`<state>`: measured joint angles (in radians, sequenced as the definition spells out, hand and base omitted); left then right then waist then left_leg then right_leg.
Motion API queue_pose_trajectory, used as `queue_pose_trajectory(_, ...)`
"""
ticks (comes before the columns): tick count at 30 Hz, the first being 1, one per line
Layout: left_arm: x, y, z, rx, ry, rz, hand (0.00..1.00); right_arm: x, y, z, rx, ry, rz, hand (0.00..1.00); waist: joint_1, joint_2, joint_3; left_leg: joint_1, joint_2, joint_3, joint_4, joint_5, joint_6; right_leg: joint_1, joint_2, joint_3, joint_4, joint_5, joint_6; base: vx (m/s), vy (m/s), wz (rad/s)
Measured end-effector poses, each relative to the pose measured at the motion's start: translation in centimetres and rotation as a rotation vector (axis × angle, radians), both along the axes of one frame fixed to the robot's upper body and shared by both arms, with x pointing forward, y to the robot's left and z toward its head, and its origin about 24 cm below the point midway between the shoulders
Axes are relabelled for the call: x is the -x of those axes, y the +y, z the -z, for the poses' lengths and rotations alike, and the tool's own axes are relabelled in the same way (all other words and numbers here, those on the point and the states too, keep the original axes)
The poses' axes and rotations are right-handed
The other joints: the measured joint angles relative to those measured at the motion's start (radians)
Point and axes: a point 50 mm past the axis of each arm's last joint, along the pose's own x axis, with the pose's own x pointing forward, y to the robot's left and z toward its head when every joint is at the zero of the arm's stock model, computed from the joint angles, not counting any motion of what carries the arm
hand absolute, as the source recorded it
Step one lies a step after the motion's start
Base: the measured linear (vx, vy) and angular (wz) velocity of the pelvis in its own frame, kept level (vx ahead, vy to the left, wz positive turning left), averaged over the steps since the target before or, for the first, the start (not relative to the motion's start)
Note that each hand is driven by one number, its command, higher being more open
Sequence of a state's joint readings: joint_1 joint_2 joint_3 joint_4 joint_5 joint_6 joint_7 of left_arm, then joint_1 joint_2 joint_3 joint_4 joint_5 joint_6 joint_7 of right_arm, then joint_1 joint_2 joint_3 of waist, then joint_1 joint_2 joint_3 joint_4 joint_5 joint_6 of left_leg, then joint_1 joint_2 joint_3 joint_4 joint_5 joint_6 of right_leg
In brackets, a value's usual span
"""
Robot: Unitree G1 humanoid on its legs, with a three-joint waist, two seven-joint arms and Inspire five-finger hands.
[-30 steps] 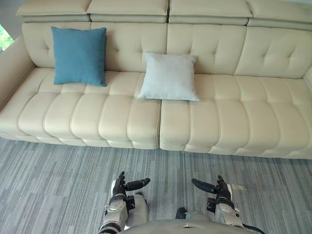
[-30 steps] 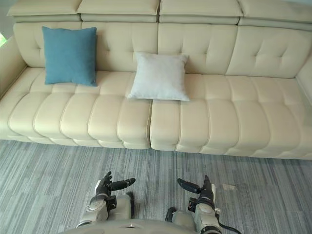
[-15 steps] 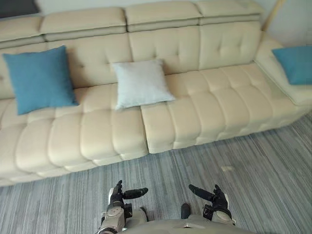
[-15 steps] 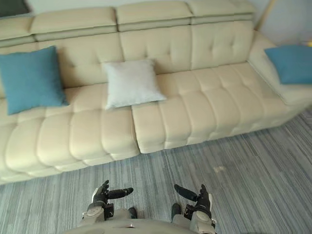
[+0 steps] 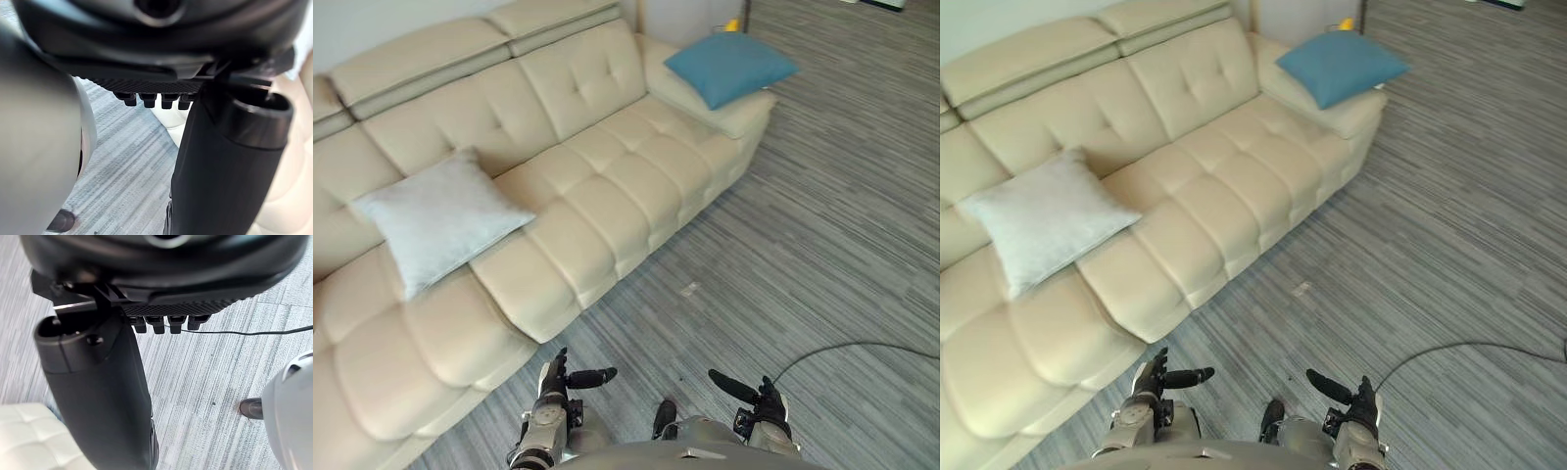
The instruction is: Pick up cushions and gather them together orderly.
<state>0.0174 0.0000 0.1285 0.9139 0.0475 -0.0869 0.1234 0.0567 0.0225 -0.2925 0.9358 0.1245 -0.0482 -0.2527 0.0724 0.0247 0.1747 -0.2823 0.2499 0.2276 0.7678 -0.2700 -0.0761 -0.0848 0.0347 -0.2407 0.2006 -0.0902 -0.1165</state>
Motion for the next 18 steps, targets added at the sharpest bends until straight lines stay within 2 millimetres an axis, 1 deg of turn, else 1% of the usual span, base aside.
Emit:
queue_pose_trajectory(2,-0.1,-0.1,-0.1,0.004,-0.006,-0.007,1.00,-0.1,0.1,-0.1,-0.007,-0.007,0.014,1.00,0.006,-0.001,0.003,-0.041,-0.069,-0.059,-0.227,0.011,0.002,0.004,0.000,0.063,-0.004,-0.005,-0.006,0.16,0.079,-0.67)
queue_pose_trajectory(3,-0.2,-0.1,-0.1,0.004,-0.007,-0.008,1.00,-0.1,0.1,-0.1,-0.006,-0.007,0.015,1.00,0.007,-0.002,0.003,-0.046,-0.075,-0.069,-0.252,0.016,0.003,0.004,0.000,0.071,-0.005,-0.006,-0.006,0.22,0.130,-1.06)
queue_pose_trajectory(4,-0.1,0.0,-0.1,0.009,-0.008,-0.019,1.00,-0.2,0.4,0.0,-0.008,-0.006,0.018,1.00,0.027,-0.002,0.003,-0.056,-0.109,-0.126,-0.434,0.071,-0.013,0.006,0.001,0.138,-0.007,-0.016,0.003,0.21,0.145,-1.26)
queue_pose_trajectory(5,0.2,0.2,0.0,0.010,-0.001,-0.037,1.00,-0.3,0.5,-0.1,-0.008,-0.008,0.012,1.00,0.035,0.004,0.000,-0.058,-0.111,-0.146,-0.506,0.093,-0.027,0.009,0.006,0.184,-0.007,-0.026,0.017,0.27,0.181,-1.41)
queue_pose_trajectory(7,0.9,0.4,0.3,0.015,0.019,-0.064,1.00,-0.3,0.5,-0.1,-0.007,-0.009,0.011,1.00,0.038,0.017,-0.010,-0.059,-0.103,-0.169,-0.548,0.110,-0.030,0.014,0.019,0.240,-0.004,-0.044,0.034,0.27,0.179,-0.99)
queue_pose_trajectory(8,1.5,0.5,0.5,0.022,0.032,-0.083,1.00,-0.3,0.5,-0.1,-0.009,-0.007,0.012,1.00,0.042,0.019,-0.014,-0.053,-0.104,-0.175,-0.530,0.152,-0.017,0.017,0.021,0.283,0.011,-0.067,0.048,0.47,0.304,-1.06)
queue_pose_trajectory(9,1.8,0.6,0.6,0.028,0.035,-0.103,1.00,-0.1,0.6,0.0,-0.012,-0.002,0.012,1.00,0.045,0.017,-0.023,-0.052,-0.119,-0.176,-0.498,0.165,0.000,0.014,0.011,0.318,0.036,-0.092,0.067,0.42,0.278,-1.02)
queue_pose_trajectory(10,1.9,0.7,0.6,0.026,0.039,-0.111,1.00,0.2,0.7,0.1,-0.014,0.007,0.012,1.00,0.046,0.006,-0.034,-0.048,-0.137,-0.172,-0.463,0.170,0.007,0.006,-0.003,0.344,0.071,-0.125,0.090,0.53,0.347,-0.92)
queue_pose_trajectory(11,2.5,1.2,0.8,0.014,0.055,-0.111,1.00,1.0,0.8,0.3,-0.019,0.026,0.015,1.00,0.045,-0.018,-0.065,-0.037,-0.163,-0.146,-0.445,0.180,0.023,-0.008,-0.034,0.377,0.127,-0.170,0.132,0.45,0.273,-0.94)
queue_pose_trajectory(12,2.7,1.9,0.9,-0.007,0.072,-0.103,1.00,1.7,1.2,0.6,-0.032,0.041,0.013,1.00,0.041,-0.059,-0.087,0.002,-0.205,-0.099,-0.443,0.160,0.056,-0.059,-0.078,0.386,0.298,-0.229,0.212,0.45,0.265,-0.75)
queue_pose_trajectory(13,2.7,2.0,0.8,-0.012,0.075,-0.100,1.00,1.7,1.2,0.6,-0.036,0.041,0.011,1.00,0.039,-0.070,-0.088,0.021,-0.218,-0.084,-0.442,0.149,0.062,-0.086,-0.096,0.384,0.377,-0.236,0.234,0.45,0.238,-0.61)
queue_pose_trajectory(14,2.7,2.1,0.8,-0.021,0.077,-0.089,1.00,1.5,1.2,0.5,-0.037,0.035,-0.001,1.00,0.029,-0.079,-0.082,0.065,-0.237,-0.055,-0.425,0.114,0.088,-0.152,-0.131,0.363,0.575,-0.204,0.305,0.52,0.252,-0.35)
queue_pose_trajectory(15,2.7,2.0,0.9,-0.025,0.082,-0.075,1.00,1.3,1.0,0.5,-0.027,0.030,-0.016,1.00,0.023,-0.078,-0.081,0.097,-0.245,-0.045,-0.413,0.085,0.097,-0.200,-0.162,0.319,0.697,-0.162,0.322,0.51,0.230,-0.29)
queue_pose_trajectory(16,2.6,1.8,0.9,-0.030,0.085,-0.053,1.00,1.2,0.9,0.4,-0.021,0.026,-0.026,1.00,0.019,-0.074,-0.078,0.129,-0.248,-0.044,-0.406,0.059,0.103,-0.229,-0.198,0.255,0.792,-0.145,0.300,0.42,0.166,-0.09)
queue_pose_trajectory(17,2.2,1.5,0.8,-0.030,0.078,-0.036,1.00,0.9,0.7,0.2,-0.009,0.017,-0.038,1.00,0.011,-0.061,-0.067,0.175,-0.245,-0.046,-0.407,0.031,0.106,-0.251,-0.242,0.156,0.863,-0.150,0.247,0.34,0.085,-0.04)
queue_pose_trajectory(18,2.1,1.2,0.8,-0.032,0.077,-0.021,1.00,0.6,0.6,0.1,-0.003,0.003,-0.041,1.00,0.009,-0.056,-0.062,0.214,-0.235,-0.047,-0.414,0.009,0.103,-0.264,-0.267,0.078,0.883,-0.167,0.213,0.33,0.061,-0.03)
